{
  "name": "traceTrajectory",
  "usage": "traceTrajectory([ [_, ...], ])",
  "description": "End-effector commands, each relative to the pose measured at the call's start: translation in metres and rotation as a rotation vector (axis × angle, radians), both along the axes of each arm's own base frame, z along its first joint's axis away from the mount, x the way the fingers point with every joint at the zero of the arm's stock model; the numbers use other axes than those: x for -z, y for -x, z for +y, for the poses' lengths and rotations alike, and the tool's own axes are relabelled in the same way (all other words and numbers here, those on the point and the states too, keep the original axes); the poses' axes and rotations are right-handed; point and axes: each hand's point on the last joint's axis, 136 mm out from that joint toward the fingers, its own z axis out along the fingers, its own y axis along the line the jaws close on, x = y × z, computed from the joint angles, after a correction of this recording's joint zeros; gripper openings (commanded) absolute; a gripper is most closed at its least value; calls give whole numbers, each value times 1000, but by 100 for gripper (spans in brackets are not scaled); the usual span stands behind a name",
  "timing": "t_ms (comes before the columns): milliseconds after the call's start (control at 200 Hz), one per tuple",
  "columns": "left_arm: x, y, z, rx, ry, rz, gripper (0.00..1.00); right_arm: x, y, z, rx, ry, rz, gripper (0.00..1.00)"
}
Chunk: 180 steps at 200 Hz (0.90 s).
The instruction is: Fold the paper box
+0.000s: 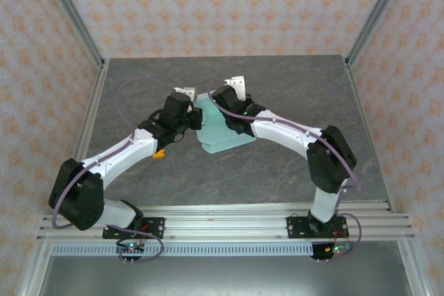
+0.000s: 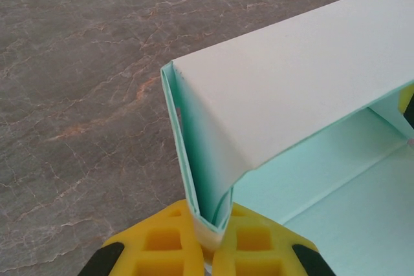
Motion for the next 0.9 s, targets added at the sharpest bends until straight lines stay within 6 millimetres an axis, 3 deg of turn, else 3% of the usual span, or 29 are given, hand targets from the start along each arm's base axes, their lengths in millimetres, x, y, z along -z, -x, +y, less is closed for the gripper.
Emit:
traceTrajectory([
  [0, -2, 0, 17, -66, -48, 10, 0, -8, -4, -49, 191, 168, -50, 21],
  [200, 0, -1, 22, -101, -62, 19, 0, -3, -1, -54, 220, 178, -43, 25],
  [380, 2, -2, 24, -112, -70, 25, 0, 7, 2, -22, 38, 6, 25, 39],
  [525, 2, -2, 25, -114, -74, 26, 0, 11, 10, 1, -104, -94, 80, 43],
  [716, 3, -2, 24, -111, -76, 31, 0, 20, 20, 6, -172, -177, 151, 42],
  [896, 2, -3, 24, -111, -74, 32, 0, 23, 31, 17, -247, -260, 222, 51],
])
